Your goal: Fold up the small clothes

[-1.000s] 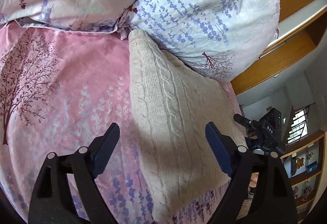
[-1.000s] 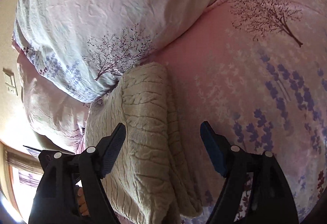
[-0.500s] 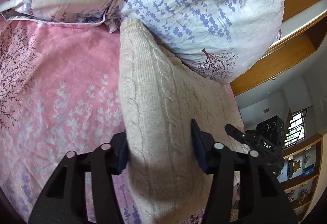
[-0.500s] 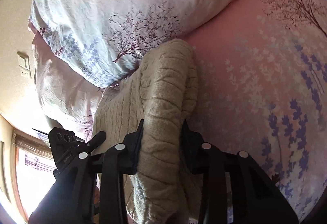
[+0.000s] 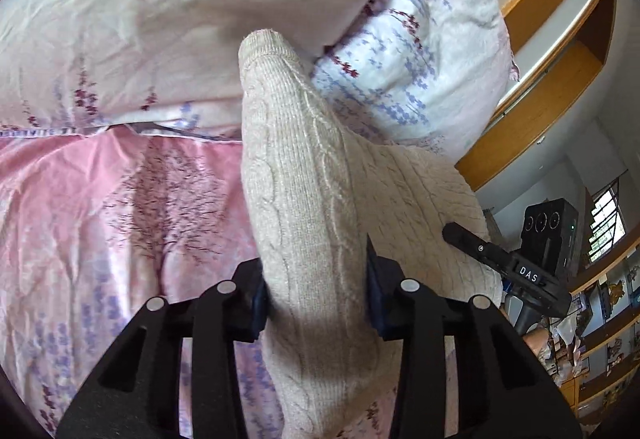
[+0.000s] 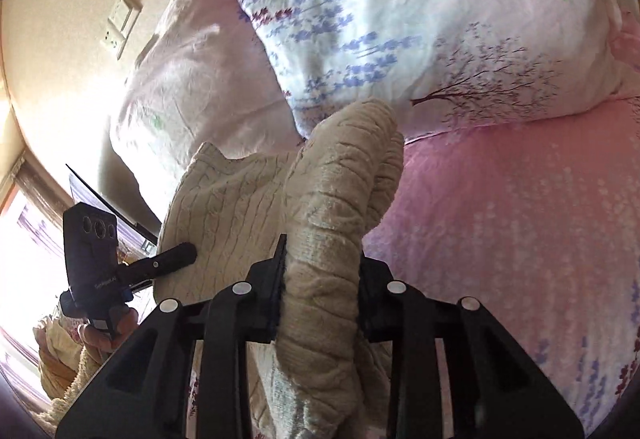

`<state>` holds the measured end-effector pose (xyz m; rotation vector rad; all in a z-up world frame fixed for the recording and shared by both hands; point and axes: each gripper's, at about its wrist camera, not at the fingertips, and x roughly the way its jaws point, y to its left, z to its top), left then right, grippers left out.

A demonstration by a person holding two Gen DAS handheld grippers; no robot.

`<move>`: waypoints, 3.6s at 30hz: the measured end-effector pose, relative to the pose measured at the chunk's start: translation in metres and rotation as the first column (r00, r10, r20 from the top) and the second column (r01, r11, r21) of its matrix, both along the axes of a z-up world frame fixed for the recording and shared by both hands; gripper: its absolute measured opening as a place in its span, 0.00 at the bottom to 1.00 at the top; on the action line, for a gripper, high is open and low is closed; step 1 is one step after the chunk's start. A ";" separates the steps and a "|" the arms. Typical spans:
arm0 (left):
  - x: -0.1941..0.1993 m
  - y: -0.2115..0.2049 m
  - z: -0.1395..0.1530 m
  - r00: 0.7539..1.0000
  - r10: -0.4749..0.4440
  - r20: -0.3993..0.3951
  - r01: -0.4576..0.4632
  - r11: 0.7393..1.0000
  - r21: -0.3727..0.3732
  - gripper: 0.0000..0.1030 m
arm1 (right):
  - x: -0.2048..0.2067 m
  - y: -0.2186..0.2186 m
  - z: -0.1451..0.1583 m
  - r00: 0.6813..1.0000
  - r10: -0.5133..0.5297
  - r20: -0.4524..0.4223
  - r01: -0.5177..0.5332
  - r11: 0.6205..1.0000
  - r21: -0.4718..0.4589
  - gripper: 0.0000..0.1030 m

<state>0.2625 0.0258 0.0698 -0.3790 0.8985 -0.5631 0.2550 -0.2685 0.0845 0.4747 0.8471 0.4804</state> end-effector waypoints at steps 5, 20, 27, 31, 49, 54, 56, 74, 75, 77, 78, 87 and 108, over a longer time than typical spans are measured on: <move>0.027 0.038 -0.055 0.985 0.086 -0.148 -0.087 0.996 0.003 0.49 | 0.023 0.029 -0.046 0.992 -0.007 -0.128 -0.009 0.992 -0.124 0.38; -0.030 0.001 0.002 0.990 0.016 0.137 -0.029 0.995 0.091 0.51 | 0.054 -0.015 -0.034 0.982 -0.082 -0.173 0.091 0.995 0.048 0.13; -0.018 -0.015 -0.021 0.996 -0.025 0.091 0.013 0.991 0.133 0.51 | 0.051 -0.010 -0.014 0.987 -0.152 -0.049 0.143 0.979 -0.145 0.09; -0.015 -0.016 -0.024 0.995 -0.031 0.097 0.014 0.985 0.170 0.50 | 0.062 -0.010 -0.047 0.975 -0.170 -0.144 0.146 0.976 -0.163 0.10; -0.045 -0.025 -0.020 0.997 -0.022 0.070 0.012 0.990 0.139 0.60 | -0.013 0.003 -0.017 0.992 -0.005 -0.123 -0.004 0.998 -0.069 0.44; -0.066 -0.016 -0.008 0.995 0.000 0.095 -0.015 0.987 0.158 0.64 | -0.042 0.004 0.012 0.997 -0.059 -0.046 0.052 0.988 -0.144 0.70; -0.079 -0.006 -0.005 0.992 0.031 0.120 -0.052 0.983 0.176 0.73 | -0.059 0.006 0.022 0.996 -0.088 0.028 0.091 0.977 -0.192 0.83; -0.145 0.017 -0.037 0.968 0.220 0.120 -0.250 0.882 0.399 0.98 | -0.126 0.052 -0.002 0.991 -0.128 0.026 0.126 0.891 -0.435 0.99; -0.144 0.016 -0.038 0.969 0.219 0.116 -0.247 0.881 0.403 0.98 | -0.125 0.052 -0.006 0.991 -0.133 0.010 0.124 0.890 -0.439 0.99; -0.142 0.013 -0.041 0.971 0.216 0.105 -0.240 0.879 0.413 0.98 | -0.125 0.054 -0.012 0.990 -0.141 -0.017 0.118 0.882 -0.457 0.99; -0.140 0.011 -0.043 0.971 0.217 0.096 -0.238 0.873 0.426 0.98 | -0.124 0.055 -0.015 0.990 -0.142 -0.026 0.113 0.878 -0.465 0.99; -0.133 -0.001 -0.062 0.975 0.214 0.065 -0.216 0.834 0.508 0.98 | -0.123 0.063 -0.028 0.985 -0.163 -0.053 0.109 0.836 -0.538 0.99; -0.133 -0.004 -0.064 0.975 0.209 0.075 -0.217 0.821 0.528 0.98 | -0.120 0.073 -0.035 0.984 -0.155 -0.091 0.071 0.800 -0.596 0.99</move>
